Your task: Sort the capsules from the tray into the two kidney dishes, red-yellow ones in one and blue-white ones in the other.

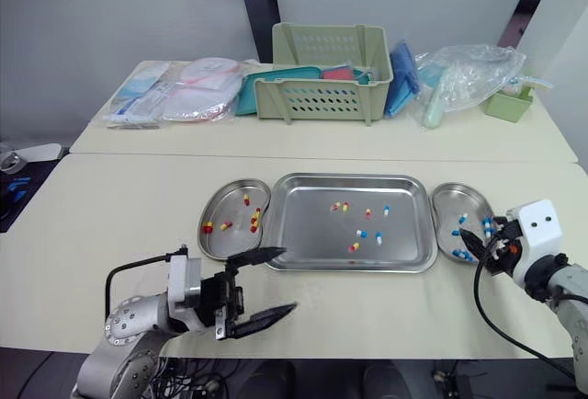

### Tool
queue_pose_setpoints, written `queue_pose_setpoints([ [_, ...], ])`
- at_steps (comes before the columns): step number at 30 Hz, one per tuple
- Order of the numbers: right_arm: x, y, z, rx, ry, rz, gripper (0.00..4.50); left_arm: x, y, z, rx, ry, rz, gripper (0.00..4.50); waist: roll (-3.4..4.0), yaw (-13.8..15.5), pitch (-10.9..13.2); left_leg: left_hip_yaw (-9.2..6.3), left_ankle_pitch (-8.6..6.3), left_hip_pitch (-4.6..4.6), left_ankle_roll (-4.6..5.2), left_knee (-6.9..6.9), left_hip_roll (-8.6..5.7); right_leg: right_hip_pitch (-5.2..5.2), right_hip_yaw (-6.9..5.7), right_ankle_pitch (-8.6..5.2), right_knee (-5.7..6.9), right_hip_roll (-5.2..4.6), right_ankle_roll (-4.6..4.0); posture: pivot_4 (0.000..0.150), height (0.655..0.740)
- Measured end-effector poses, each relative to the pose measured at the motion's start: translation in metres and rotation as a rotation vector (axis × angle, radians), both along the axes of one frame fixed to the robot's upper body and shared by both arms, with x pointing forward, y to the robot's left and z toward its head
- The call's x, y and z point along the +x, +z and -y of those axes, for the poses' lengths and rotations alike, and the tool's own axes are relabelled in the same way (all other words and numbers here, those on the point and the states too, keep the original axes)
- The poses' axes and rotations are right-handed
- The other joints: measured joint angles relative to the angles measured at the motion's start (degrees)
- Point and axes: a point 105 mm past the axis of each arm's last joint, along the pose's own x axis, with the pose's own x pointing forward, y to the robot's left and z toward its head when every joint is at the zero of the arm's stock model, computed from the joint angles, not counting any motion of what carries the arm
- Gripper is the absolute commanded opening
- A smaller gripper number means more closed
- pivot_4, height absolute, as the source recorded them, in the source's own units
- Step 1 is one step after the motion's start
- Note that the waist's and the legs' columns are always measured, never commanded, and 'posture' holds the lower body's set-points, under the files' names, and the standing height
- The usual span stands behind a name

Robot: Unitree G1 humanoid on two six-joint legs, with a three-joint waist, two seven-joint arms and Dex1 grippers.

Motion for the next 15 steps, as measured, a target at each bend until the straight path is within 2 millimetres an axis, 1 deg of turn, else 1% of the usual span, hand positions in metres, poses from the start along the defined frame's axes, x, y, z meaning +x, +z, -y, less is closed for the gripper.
queue_pose_setpoints([
  [1, -0.002, 0.001, 0.0, -0.03, 0.015, 0.014, 3.98, 0.002, 0.001, -0.004, 0.003, 0.042, -0.006, 4.5, 0.0, 0.0, 0.0, 0.0, 0.0, 0.0, 0.0, 0.0, 0.0, 0.0, 0.0, 0.0, 0.0, 0.0, 0.0, 0.15, 0.739],
  [4, -0.008, 0.003, -0.003, -0.089, 0.093, 0.052, 3.98, 0.014, 0.002, -0.026, 0.026, 0.221, -0.044, 4.5, 0.0, 0.0, 0.0, -0.01, 0.0, 0.04, 0.0, 0.01, 0.01, 0.02, 0.0, 0.0, 0.02, 0.0, 0.0, 0.15, 0.739],
  [6, -0.014, 0.002, -0.004, -0.137, 0.18, 0.049, 3.98, 0.027, 0.0, -0.049, 0.079, 0.386, -0.079, 4.5, -0.01, 0.0, 0.0, -0.01, 0.0, 0.16, 0.0, 0.01, 0.0, 0.16, -0.01, 0.0, 0.02, 0.0, 0.01, 0.15, 0.739],
  [8, -0.02, 0.001, 0.0, -0.167, 0.242, 0.024, 3.98, 0.04, 0.0, -0.087, 0.12, 0.577, -0.101, 4.5, -0.02, 0.0, 0.0, -0.02, 0.0, 0.2, 0.0, 0.0, 0.01, 0.19, -0.02, 0.0, 0.0, 0.01, 0.0, 0.15, 0.739],
  [10, -0.024, 0.001, 0.007, -0.166, 0.266, -0.002, 3.98, 0.044, 0.0, -0.116, 0.141, 0.687, -0.108, 4.5, -0.05, 0.0, 0.0, 0.0, 0.0, 0.2, 0.0, -0.01, 0.01, 0.19, -0.01, 0.0, 0.0, 0.01, 0.01, 0.15, 0.739],
  [11, -0.027, 0.0, 0.013, -0.174, 0.277, -0.023, 3.98, 0.045, 0.0, -0.136, 0.153, 0.751, -0.119, 4.5, -0.06, 0.0, 0.0, 0.0, 0.0, 0.2, 0.0, 0.0, 0.0, 0.19, -0.01, 0.0, -0.01, 0.0, 0.0, 0.15, 0.739],
  [12, -0.029, -0.001, 0.018, -0.181, 0.29, -0.04, 3.98, 0.045, -0.002, -0.151, 0.163, 0.799, -0.134, 4.5, -0.06, 0.0, 0.0, 0.0, 0.0, 0.2, 0.0, -0.01, 0.0, 0.19, -0.02, 0.0, -0.02, 0.0, 0.0, 0.15, 0.739],
  [13, -0.032, -0.002, 0.025, -0.191, 0.299, -0.065, 3.98, 0.044, -0.004, -0.173, 0.176, 0.87, -0.156, 4.5, -0.06, 0.0, 0.0, 0.0, 0.0, 0.21, 0.0, -0.02, 0.0, 0.19, -0.03, 0.0, -0.02, 0.0, 0.0, 0.15, 0.739],
  [15, -0.039, -0.006, 0.039, -0.196, 0.301, -0.111, 3.98, 0.038, -0.01, -0.208, 0.199, 0.96, -0.202, 4.5, -0.07, 0.0, 0.1, 0.02, 0.0, 0.22, 0.0, -0.03, 0.0, 0.19, -0.02, -0.01, -0.03, 0.0, 0.0, 0.15, 0.739],
])
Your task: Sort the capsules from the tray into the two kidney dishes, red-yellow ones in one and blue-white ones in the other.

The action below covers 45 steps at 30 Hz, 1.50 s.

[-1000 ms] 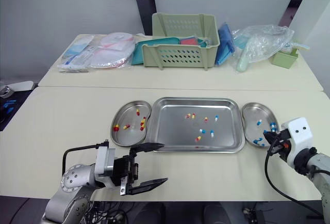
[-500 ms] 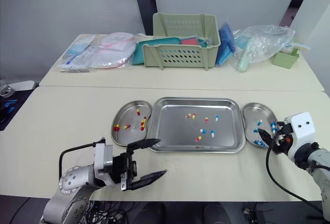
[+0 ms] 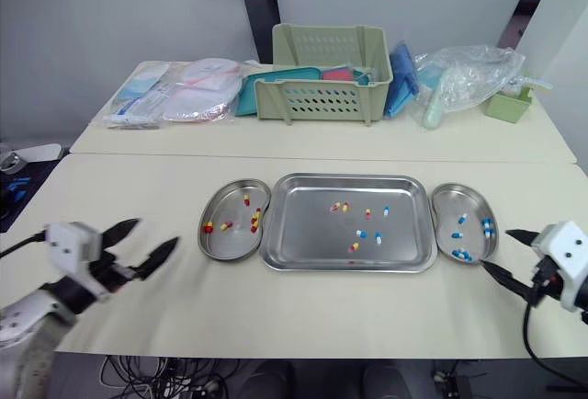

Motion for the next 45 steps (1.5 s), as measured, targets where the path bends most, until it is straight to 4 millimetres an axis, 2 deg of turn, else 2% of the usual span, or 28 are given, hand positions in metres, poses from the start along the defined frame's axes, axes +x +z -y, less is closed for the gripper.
queue_pose_setpoints([
  [1, -0.003, -0.002, 0.004, -0.003, -0.004, -0.02, 3.98, -0.004, -0.003, -0.01, 0.005, 0.023, -0.018, 4.5, 0.0, 0.0, 0.0, 0.01, 0.0, 0.0, 0.0, 0.0, 0.0, 0.0, 0.01, 0.0, -0.01, 0.0, 0.0, 0.15, 0.739],
  [4, -0.015, -0.009, 0.021, -0.019, 0.0, -0.106, 4.49, -0.021, -0.015, -0.036, 0.011, 0.066, -0.089, 4.5, 0.0, 0.0, 0.0, 0.04, 0.0, 0.0, 0.0, -0.03, 0.0, 0.0, 0.02, 0.0, -0.03, -0.01, 0.0, 0.15, 0.739],
  [7, -0.024, -0.009, 0.033, -0.033, -0.007, -0.143, 4.49, -0.033, -0.028, -0.053, -0.002, 0.116, -0.137, 4.5, -0.04, 0.0, 0.0, 0.02, 0.0, 0.02, 0.0, -0.03, 0.01, 0.02, 0.0, 0.0, -0.02, -0.01, 0.0, 0.15, 0.739],
  [15, -0.026, -0.009, 0.029, -0.032, 0.031, -0.151, 4.49, -0.049, -0.042, -0.057, 0.012, 0.12, -0.201, 4.5, -0.09, 0.0, 0.1, 0.02, 0.0, 0.01, -0.01, -0.04, 0.02, 0.02, 0.01, 0.0, -0.02, -0.02, 0.0, 0.15, 0.739],
  [20, -0.026, -0.007, 0.019, -0.034, 0.067, -0.136, 4.49, -0.053, -0.047, -0.055, -0.003, 0.124, -0.208, 4.5, -0.1, 0.0, 0.1, 0.02, 0.0, 0.0, -0.01, -0.03, 0.02, 0.02, 0.01, 0.0, -0.02, -0.02, 0.0, 0.15, 0.739],
  [23, -0.028, -0.007, 0.008, -0.012, 0.091, -0.128, 4.49, -0.052, -0.046, -0.051, 0.001, 0.113, -0.203, 4.5, -0.14, 0.0, 0.1, 0.01, 0.0, 0.0, -0.01, -0.04, 0.02, 0.02, 0.0, 0.0, -0.02, -0.02, 0.0, 0.15, 0.739],
  [29, -0.036, -0.006, -0.044, 0.082, 0.19, -0.062, 4.49, -0.052, -0.044, -0.045, 0.002, 0.097, -0.193, 4.5, -0.17, 0.0, 0.0, 0.0, 0.0, 0.01, -0.01, -0.03, 0.05, 0.02, 0.0, 0.0, -0.01, -0.01, 0.0, 0.15, 0.739],
  [36, -0.029, -0.007, -0.104, 0.219, 0.276, 0.028, 4.49, -0.054, -0.046, -0.044, -0.007, 0.114, -0.205, 4.5, -0.26, 0.1, 0.0, -0.02, 0.0, 0.01, -0.01, -0.03, 0.05, 0.02, -0.02, 0.0, 0.01, -0.02, 0.0, 0.15, 0.739],
  [40, -0.022, -0.01, -0.118, 0.238, 0.296, 0.055, 4.49, -0.055, -0.046, -0.039, -0.01, 0.103, -0.2, 4.5, -0.32, 0.1, 0.0, -0.04, 0.0, 0.02, -0.01, -0.03, 0.05, 0.02, -0.03, 0.0, 0.01, -0.01, 0.0, 0.15, 0.739],
  [45, -0.018, -0.012, -0.125, 0.239, 0.313, 0.074, 4.49, -0.055, -0.037, -0.027, 0.019, 0.038, -0.18, 4.5, -0.4, 0.1, -0.1, -0.04, 0.0, 0.02, -0.01, -0.02, 0.05, 0.03, -0.03, 0.0, 0.01, -0.01, 0.0, 0.15, 0.739],
])
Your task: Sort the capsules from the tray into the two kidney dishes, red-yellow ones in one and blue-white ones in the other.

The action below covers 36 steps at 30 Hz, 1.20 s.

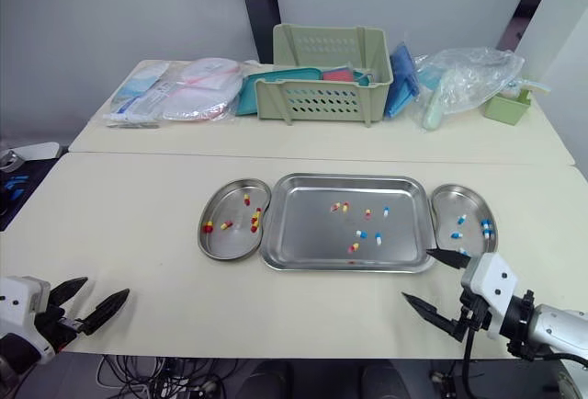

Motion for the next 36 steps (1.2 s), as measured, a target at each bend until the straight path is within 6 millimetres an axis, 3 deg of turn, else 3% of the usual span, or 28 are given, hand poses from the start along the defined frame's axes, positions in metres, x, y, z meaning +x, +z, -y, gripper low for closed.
queue_pose_setpoints([
  [4, 0.001, -0.003, -0.002, 0.001, 0.003, 0.001, 4.49, 0.005, 0.016, 0.024, 0.027, -0.134, 0.033, 4.5, -0.04, 0.0, 0.0, 0.0, 0.0, -0.01, 0.0, 0.0, 0.0, 0.0, 0.0, 0.0, 0.0, 0.0, 0.0, 0.15, 0.739],
  [10, 0.001, -0.01, -0.002, -0.005, 0.005, -0.003, 4.49, 0.018, 0.044, 0.113, -0.013, -0.5, 0.097, 4.5, -0.02, 0.1, 0.0, 0.02, 0.0, 0.0, 0.0, 0.02, -0.01, 0.03, 0.02, 0.0, 0.0, 0.0, 0.0, 0.15, 0.739],
  [15, -0.002, -0.015, -0.005, 0.014, 0.005, -0.013, 4.49, 0.036, 0.053, 0.161, -0.051, -0.655, 0.115, 4.5, 0.01, 0.1, 0.0, 0.0, 0.0, 0.01, 0.0, 0.06, -0.02, 0.03, 0.0, 0.0, 0.05, 0.01, 0.0, 0.15, 0.739],
  [20, -0.003, -0.018, -0.005, 0.031, -0.031, -0.012, 4.49, 0.068, 0.065, 0.198, -0.07, -0.704, 0.167, 4.5, 0.01, 0.1, 0.0, -0.01, 0.0, 0.01, 0.0, 0.07, -0.04, 0.03, 0.0, 0.01, 0.04, 0.01, 0.0, 0.15, 0.739],
  [23, -0.003, -0.019, -0.006, 0.048, -0.05, -0.014, 4.5, 0.086, 0.062, 0.214, -0.08, -0.714, 0.174, 3.98, 0.02, 0.0, 0.0, -0.02, 0.0, 0.01, 0.0, 0.08, -0.04, 0.02, -0.01, 0.01, 0.05, 0.02, 0.0, 0.15, 0.739],
  [26, -0.003, -0.019, -0.007, 0.055, -0.063, -0.007, 4.5, 0.105, 0.063, 0.23, -0.085, -0.701, 0.191, 2.99, 0.02, 0.1, 0.0, -0.02, 0.01, -0.01, 0.0, 0.11, -0.06, 0.03, -0.01, 0.01, 0.06, 0.02, 0.01, 0.15, 0.739],
  [36, -0.004, -0.022, -0.009, 0.084, -0.105, -0.011, 4.5, 0.15, 0.049, 0.273, -0.021, -0.695, 0.123, 2.99, 0.01, 0.1, 0.0, -0.03, 0.01, -0.02, -0.01, 0.13, -0.07, 0.03, -0.01, 0.01, 0.06, 0.02, 0.01, 0.15, 0.739],
])
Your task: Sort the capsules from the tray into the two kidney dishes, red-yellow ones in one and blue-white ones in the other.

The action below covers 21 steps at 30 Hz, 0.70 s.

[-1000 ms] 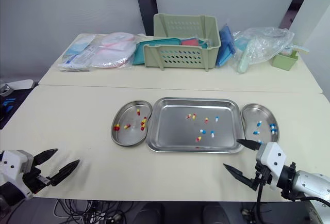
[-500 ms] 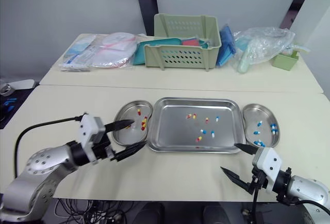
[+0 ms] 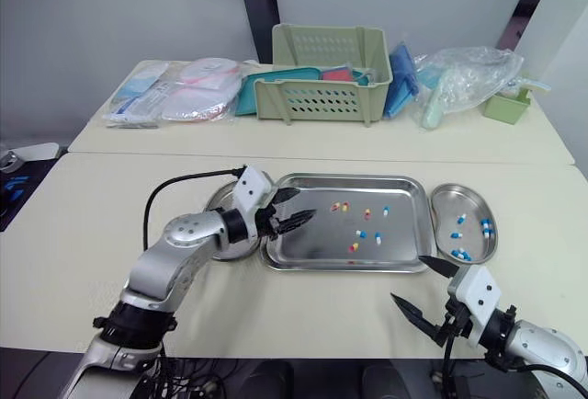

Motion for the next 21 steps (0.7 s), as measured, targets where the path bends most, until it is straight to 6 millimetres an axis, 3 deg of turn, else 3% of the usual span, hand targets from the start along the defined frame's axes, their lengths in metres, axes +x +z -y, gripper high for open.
queue_pose_setpoints([
  [5, -0.003, -0.003, -0.001, 0.012, -0.011, -0.009, 4.5, 0.017, -0.013, 0.015, 0.063, 0.015, -0.042, 2.99, 0.0, 0.0, 0.0, -0.01, 0.0, -0.01, 0.0, 0.01, -0.01, 0.0, 0.0, 0.0, 0.0, 0.0, 0.0, 0.15, 0.739],
  [9, -0.006, -0.007, 0.001, 0.013, -0.025, -0.029, 4.5, 0.019, -0.025, 0.021, 0.094, 0.009, -0.081, 2.99, 0.0, -0.1, 0.0, -0.01, 0.0, -0.01, 0.0, 0.01, -0.01, -0.01, 0.0, 0.0, 0.01, 0.0, 0.0, 0.15, 0.739],
  [16, -0.008, -0.005, -0.003, 0.017, -0.022, -0.023, 4.5, 0.036, -0.027, 0.035, 0.13, 0.017, -0.09, 2.99, 0.0, -0.1, 0.0, -0.01, 0.0, -0.02, 0.0, 0.03, -0.03, -0.01, 0.0, 0.0, 0.01, 0.0, 0.01, 0.15, 0.739],
  [21, -0.008, -0.001, -0.006, 0.017, -0.027, -0.015, 4.5, 0.041, -0.032, 0.034, 0.151, 0.023, -0.103, 2.99, 0.0, 0.0, 0.0, -0.02, 0.0, -0.02, 0.0, 0.03, -0.03, -0.01, -0.01, 0.01, 0.01, 0.0, 0.01, 0.15, 0.739],
])
